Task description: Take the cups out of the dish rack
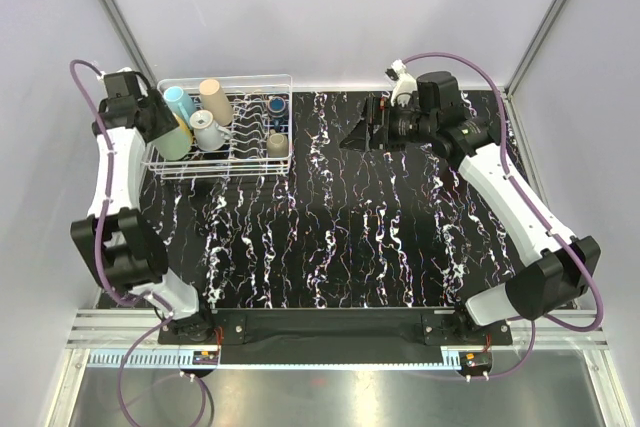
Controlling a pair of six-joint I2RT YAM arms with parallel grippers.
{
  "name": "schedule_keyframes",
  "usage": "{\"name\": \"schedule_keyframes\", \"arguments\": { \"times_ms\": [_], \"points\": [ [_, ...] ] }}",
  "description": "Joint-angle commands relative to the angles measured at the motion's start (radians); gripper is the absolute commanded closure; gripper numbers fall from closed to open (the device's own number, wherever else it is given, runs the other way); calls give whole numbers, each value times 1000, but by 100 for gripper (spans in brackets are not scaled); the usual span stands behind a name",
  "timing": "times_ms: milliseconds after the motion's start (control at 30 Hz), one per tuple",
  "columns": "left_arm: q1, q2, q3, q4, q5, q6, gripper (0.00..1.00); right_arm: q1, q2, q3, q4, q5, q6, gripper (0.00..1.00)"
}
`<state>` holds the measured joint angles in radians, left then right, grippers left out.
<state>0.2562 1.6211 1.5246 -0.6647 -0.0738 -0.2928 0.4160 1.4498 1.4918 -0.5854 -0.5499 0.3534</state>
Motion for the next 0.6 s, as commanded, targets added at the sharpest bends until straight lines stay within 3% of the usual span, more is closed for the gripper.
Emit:
{"name": "schedule_keyframes", "arguments": {
  "times_ms": [0,100,133,233,367,400,467,567],
  "points": [
    [2,-93,58,2,129,-25,100,-2,6,5,113,-101,62,0],
    [0,-150,45,17,259,-66,100,-2,17,-5,134,-103,77,1],
    [0,-188,10,77,384,-90,100,-2,12,-17,162,-148,94,2],
    [-18,-256,-82,215,589,-205,100,-2,7,-83,384,-240,214,5],
    [-55,-317,-167,336,708,-348,100,-2,14,-142,551,-266,329,13],
    [-64,-332,-206,391,745,-461,100,-2,15,-151,576,-265,366,15],
    [-115,-374,-321,600,850,-587,100,-2,30,-177,689,-278,407,19],
    [-225,-405,-383,724,858,-729,100,0,55,-224,850,-314,515,22]
  ]
}}
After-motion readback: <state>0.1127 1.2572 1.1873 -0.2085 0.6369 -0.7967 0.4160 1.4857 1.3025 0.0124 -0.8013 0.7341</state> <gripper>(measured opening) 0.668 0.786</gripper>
